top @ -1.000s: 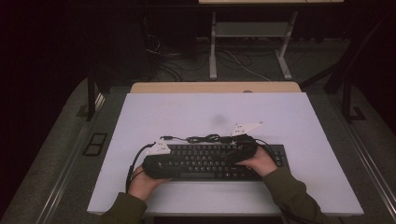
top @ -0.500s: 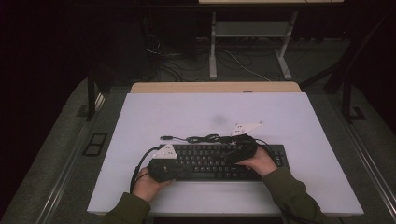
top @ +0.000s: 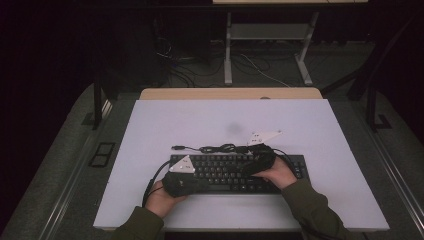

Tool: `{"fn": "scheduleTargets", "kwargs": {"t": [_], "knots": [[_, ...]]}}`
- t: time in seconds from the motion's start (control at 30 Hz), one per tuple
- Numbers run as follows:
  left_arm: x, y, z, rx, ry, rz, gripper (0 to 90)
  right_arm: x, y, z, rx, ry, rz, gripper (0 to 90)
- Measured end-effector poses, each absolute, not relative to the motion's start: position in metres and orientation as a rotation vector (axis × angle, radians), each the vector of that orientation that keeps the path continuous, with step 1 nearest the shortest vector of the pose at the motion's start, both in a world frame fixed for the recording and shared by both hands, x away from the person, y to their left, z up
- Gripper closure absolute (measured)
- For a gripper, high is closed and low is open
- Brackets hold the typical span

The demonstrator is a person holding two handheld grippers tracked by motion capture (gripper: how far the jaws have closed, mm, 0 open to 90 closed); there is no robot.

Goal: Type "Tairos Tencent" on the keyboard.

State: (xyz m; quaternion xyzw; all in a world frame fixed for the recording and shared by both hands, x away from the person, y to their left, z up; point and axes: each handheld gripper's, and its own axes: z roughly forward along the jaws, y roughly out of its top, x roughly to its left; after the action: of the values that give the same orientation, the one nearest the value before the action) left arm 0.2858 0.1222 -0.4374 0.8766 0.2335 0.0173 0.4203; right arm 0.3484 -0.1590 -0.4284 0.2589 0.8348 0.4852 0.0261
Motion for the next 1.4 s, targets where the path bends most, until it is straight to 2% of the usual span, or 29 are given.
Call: {"fn": "scheduleTargets", "kwargs": {"t": [0.47,0.7,0.83,1.0,1.1,1.23,1.4], "knots": [[0.286,0.127,-0.434,2.170,0.589,0.057,88.8,0.348,-0.158,-0.429,0.806,2.583,1.500,19.8],[0.287,0.128,-0.431,2.139,0.600,0.059,82.9,0.347,-0.158,-0.429,0.793,2.582,1.502,19.8],[0.288,0.129,-0.430,2.111,0.630,0.064,72.7,0.347,-0.158,-0.430,0.797,2.584,1.503,19.8],[0.290,0.131,-0.430,2.092,0.662,0.106,48.8,0.346,-0.159,-0.428,0.796,2.584,1.516,20.1],[0.291,0.132,-0.430,2.071,0.679,0.115,39.0,0.345,-0.161,-0.427,0.790,2.591,1.534,20.4],[0.291,0.131,-0.430,2.065,0.680,0.120,34.1,0.343,-0.165,-0.427,0.781,2.615,1.540,25.2],[0.293,0.131,-0.431,2.051,0.693,0.124,31.1,0.339,-0.170,-0.423,0.777,2.611,1.532,40.1]]}}
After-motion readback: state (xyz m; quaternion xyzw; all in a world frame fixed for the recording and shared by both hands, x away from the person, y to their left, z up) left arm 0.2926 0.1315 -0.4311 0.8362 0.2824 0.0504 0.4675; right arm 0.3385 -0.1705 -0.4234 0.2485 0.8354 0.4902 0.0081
